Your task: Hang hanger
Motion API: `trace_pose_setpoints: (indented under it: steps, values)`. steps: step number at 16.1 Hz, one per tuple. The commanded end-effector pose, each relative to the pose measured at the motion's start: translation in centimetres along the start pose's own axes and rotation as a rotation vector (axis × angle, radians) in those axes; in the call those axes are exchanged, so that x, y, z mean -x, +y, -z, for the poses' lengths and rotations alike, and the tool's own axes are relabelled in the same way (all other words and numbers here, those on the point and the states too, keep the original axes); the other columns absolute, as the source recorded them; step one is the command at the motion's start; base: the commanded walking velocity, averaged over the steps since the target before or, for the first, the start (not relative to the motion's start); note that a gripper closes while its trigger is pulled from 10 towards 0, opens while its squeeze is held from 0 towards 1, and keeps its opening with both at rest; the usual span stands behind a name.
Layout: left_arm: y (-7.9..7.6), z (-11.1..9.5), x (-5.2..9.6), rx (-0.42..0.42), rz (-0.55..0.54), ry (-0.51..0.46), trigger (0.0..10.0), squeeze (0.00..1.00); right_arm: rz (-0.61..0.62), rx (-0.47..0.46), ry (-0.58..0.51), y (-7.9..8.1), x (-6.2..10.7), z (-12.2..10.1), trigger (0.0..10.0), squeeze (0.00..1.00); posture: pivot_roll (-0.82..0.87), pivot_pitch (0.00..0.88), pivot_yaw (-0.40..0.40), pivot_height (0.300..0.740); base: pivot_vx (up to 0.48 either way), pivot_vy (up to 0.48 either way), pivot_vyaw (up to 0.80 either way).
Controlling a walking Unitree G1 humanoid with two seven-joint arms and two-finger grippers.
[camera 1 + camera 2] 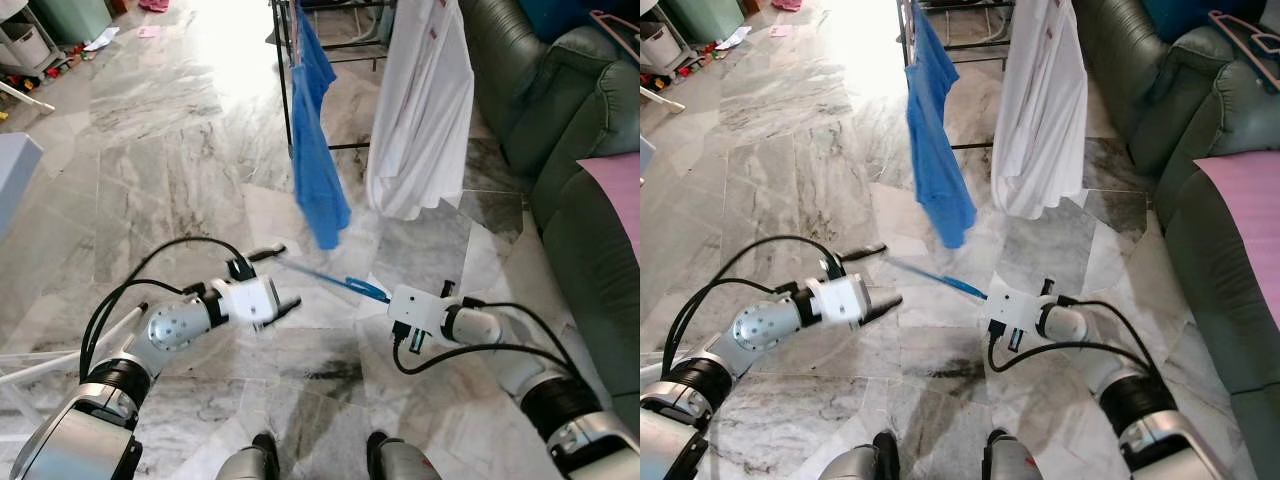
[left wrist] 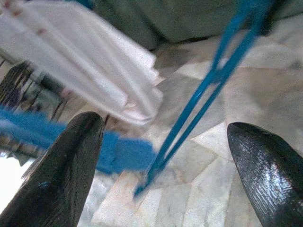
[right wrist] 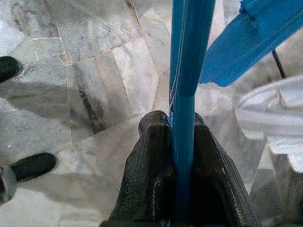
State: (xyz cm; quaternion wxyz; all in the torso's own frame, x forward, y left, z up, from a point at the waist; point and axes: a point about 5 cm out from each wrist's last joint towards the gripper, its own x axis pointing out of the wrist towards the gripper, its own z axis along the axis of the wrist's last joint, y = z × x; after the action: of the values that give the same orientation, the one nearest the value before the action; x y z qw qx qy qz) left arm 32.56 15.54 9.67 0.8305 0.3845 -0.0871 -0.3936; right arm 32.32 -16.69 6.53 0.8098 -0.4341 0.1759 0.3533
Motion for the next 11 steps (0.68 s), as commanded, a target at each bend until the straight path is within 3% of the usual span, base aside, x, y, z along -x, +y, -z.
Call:
trace_pose_setpoints:
  steps: [1,2,4,5,7,9,10,11]
  values:
    - [0.1,0.9,0.5,0.063,-0.062,0.058,10.0,1.00,0.023,-0.064,0.017,0.4,-0.1,0.5,0.0,0.00,-0.17,0.225,0.094,0.740,0.000,0.000,0.00]
    - [0.1,1.2,0.5,0.094,-0.097,0.073,10.0,1.00,0.036,-0.087,0.023,0.5,-0.1,0.6,0.0,0.00,-0.17,0.225,0.094,0.740,0.000,0.000,0.00]
    - [0.1,3.0,1.1,0.339,-0.356,0.189,10.0,1.00,0.118,-0.223,0.025,1.0,-0.3,0.8,0.0,0.00,-0.18,0.217,0.083,0.740,0.000,0.000,0.00]
    - [0.0,3.6,1.4,0.425,-0.426,0.225,10.0,1.00,0.150,-0.278,0.020,1.1,-0.4,0.8,0.0,0.00,-0.18,0.214,0.081,0.740,0.000,0.000,0.00]
    - [-1.8,5.6,2.6,0.678,-0.630,0.371,10.0,1.00,0.337,-0.551,-0.018,1.5,-0.3,0.8,0.0,0.00,-0.18,0.204,0.066,0.740,0.000,0.000,0.00]
    - [-3.0,6.0,2.7,0.760,-0.679,0.411,10.0,1.00,0.454,-0.695,-0.035,1.8,0.2,1.0,0.0,0.00,-0.18,0.193,0.053,0.740,0.000,0.000,0.00]
    - [-3.5,6.0,2.6,0.790,-0.696,0.418,10.0,0.92,0.506,-0.762,-0.044,1.9,0.5,1.2,0.0,0.00,-0.18,0.193,0.053,0.740,0.000,0.000,0.00]
    - [-3.9,5.9,2.4,0.822,-0.727,0.417,10.0,0.00,0.596,-0.868,-0.048,2.1,1.0,1.5,1.6,0.00,-0.19,0.183,0.046,0.740,0.000,0.000,0.00]
